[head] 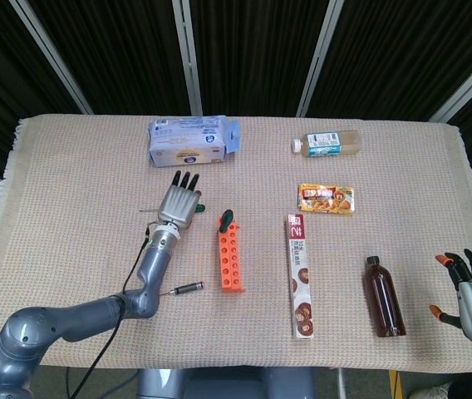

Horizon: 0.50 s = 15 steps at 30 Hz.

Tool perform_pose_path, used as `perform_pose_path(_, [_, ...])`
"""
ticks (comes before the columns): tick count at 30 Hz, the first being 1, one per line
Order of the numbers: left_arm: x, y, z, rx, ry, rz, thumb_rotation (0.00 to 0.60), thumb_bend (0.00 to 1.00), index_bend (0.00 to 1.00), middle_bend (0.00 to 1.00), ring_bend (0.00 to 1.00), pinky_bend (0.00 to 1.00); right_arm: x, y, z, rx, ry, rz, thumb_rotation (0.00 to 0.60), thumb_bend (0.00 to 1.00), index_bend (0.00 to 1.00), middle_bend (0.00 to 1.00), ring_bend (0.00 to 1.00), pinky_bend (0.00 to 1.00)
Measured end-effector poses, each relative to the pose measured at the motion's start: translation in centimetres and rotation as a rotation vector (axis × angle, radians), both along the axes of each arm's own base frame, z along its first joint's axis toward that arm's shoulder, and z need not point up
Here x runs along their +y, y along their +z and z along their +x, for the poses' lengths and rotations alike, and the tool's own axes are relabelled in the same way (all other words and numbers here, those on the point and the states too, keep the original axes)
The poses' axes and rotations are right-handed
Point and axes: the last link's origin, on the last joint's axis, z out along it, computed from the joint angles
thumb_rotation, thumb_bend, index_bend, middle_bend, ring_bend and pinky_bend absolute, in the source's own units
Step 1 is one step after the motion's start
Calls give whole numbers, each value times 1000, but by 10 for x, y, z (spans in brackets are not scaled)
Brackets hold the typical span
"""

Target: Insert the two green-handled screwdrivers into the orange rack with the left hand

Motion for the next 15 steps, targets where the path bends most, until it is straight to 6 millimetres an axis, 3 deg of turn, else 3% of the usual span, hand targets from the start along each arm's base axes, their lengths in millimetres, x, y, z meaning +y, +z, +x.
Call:
perform_pose_path(7, [8, -6, 2, 26, 12, 34, 600, 231, 343, 19, 0, 0, 3, 1, -2, -2, -15, -6, 600, 0, 198, 150, 16, 125])
perform_pose_path(15, [11, -20, 9, 11, 51, 0, 600, 362, 381, 18, 0, 0, 6, 4, -3, 2, -29, -15, 600, 0, 197, 150, 16, 126])
